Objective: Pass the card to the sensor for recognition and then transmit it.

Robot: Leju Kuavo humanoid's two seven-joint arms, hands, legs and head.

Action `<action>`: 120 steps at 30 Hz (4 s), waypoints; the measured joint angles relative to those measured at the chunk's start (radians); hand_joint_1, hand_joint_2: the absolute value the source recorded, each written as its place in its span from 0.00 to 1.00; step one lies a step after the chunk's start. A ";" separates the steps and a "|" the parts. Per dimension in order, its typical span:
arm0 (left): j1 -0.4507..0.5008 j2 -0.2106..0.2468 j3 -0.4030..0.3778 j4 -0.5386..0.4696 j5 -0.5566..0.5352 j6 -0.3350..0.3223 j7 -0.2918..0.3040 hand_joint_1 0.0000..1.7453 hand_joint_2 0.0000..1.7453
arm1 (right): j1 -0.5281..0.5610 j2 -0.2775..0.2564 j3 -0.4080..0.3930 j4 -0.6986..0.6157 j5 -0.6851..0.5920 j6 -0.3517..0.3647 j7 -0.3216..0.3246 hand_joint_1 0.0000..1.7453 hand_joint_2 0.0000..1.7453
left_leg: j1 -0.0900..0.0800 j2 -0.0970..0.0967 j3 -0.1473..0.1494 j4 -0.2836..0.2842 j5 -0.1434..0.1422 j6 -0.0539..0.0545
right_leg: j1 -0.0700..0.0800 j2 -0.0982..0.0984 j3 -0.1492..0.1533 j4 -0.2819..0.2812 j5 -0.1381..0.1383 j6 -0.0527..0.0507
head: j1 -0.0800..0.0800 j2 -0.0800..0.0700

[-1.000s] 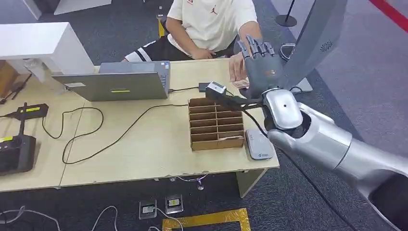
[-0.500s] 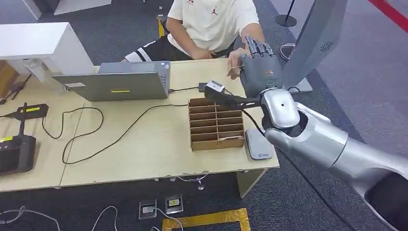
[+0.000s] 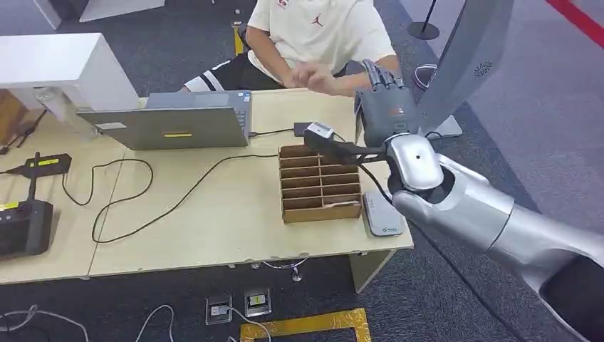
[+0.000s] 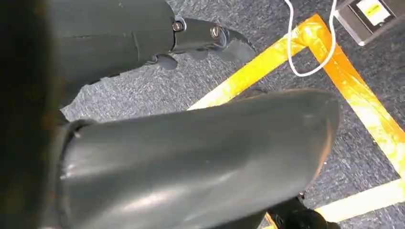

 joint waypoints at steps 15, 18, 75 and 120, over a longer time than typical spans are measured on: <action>0.021 0.012 0.000 -0.067 -0.066 0.000 0.066 0.00 0.00 | 0.103 -0.034 -0.068 0.044 0.000 -0.028 0.000 0.96 1.00 | 0.000 0.002 0.002 0.000 0.000 0.000 | 0.000 0.002 0.001 0.000 0.000 0.000 | 0.000 0.000; 0.025 0.013 0.001 -0.078 -0.088 0.000 0.075 0.00 0.00 | 0.137 -0.045 -0.110 0.060 0.018 -0.026 0.000 0.93 1.00 | 0.000 0.002 0.003 0.000 0.000 0.000 | 0.000 0.003 0.001 0.000 0.000 0.000 | 0.000 0.000; 0.039 0.049 -0.016 -0.191 -0.117 0.000 0.167 0.00 0.00 | 0.369 0.041 -0.171 0.248 -0.170 -0.071 0.000 0.98 1.00 | 0.000 0.003 0.003 0.000 -0.001 0.000 | 0.000 0.003 0.002 0.000 0.000 0.000 | 0.000 0.000; 0.045 0.051 -0.016 -0.211 -0.152 0.000 0.209 0.00 0.00 | 0.446 0.056 -0.161 0.381 -0.157 -0.129 0.000 0.95 1.00 | 0.000 0.004 0.005 0.000 -0.001 0.000 | 0.000 0.004 0.003 0.000 0.000 0.000 | 0.000 0.000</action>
